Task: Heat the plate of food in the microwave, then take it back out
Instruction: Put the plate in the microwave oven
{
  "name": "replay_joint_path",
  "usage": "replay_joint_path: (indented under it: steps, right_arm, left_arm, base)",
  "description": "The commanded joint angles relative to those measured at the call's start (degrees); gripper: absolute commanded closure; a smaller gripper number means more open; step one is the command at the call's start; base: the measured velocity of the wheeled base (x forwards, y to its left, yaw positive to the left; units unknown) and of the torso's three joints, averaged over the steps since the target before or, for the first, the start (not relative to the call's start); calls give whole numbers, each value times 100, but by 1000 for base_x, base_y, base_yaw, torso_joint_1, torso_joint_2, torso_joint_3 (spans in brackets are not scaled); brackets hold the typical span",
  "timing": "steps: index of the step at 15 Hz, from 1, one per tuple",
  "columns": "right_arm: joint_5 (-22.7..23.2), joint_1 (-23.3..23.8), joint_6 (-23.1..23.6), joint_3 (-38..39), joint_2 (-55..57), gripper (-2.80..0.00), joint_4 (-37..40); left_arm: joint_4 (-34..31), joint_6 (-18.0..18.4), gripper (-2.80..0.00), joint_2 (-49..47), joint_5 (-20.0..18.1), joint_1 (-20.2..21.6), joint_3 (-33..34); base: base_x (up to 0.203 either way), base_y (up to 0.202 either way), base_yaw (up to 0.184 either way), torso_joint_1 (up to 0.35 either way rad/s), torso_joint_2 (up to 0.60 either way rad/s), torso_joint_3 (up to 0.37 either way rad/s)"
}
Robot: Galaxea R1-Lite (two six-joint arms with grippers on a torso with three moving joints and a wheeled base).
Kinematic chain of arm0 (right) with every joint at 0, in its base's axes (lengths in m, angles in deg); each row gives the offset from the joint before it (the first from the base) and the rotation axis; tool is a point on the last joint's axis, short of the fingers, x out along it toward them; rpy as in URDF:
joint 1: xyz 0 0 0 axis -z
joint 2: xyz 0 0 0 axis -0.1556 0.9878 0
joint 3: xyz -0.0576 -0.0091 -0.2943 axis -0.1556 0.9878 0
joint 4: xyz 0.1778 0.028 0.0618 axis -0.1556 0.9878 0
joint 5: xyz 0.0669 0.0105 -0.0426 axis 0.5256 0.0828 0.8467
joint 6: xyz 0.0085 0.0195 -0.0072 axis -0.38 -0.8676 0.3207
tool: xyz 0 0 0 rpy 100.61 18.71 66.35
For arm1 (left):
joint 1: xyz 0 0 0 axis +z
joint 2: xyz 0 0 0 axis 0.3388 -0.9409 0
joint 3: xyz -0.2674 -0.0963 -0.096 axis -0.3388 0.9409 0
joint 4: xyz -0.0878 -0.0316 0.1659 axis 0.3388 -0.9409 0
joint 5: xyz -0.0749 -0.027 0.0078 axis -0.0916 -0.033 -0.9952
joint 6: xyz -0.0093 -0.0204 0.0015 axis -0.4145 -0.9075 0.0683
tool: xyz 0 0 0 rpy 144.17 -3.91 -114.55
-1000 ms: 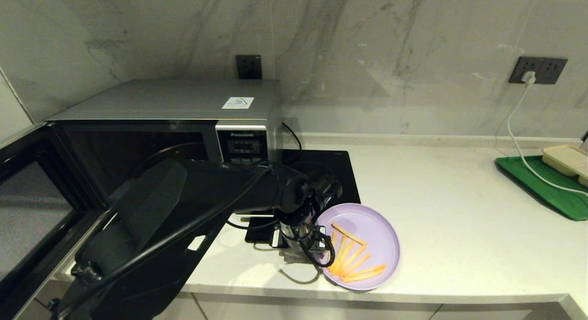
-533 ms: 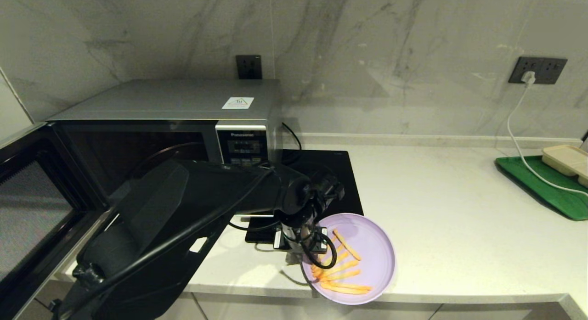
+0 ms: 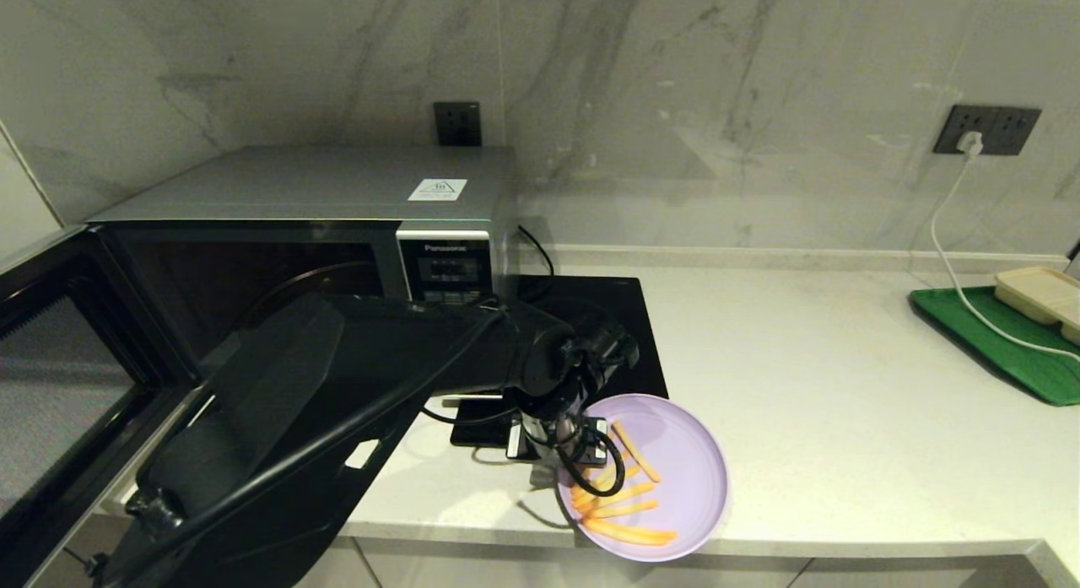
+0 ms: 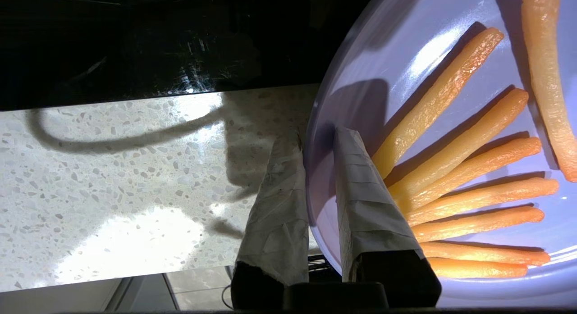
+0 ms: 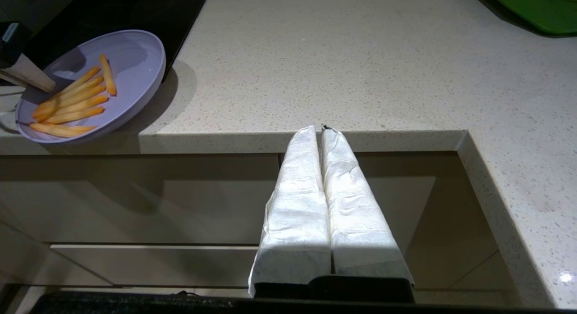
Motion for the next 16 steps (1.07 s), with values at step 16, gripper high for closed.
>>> replay_joint_path:
  steps: [16]
  right_arm:
    - [1, -4, -3, 1, -5, 0, 6]
  left_arm:
    - [95, -800, 0, 478, -1111, 287, -2]
  base:
    - [0, 0, 0, 0, 0, 0]
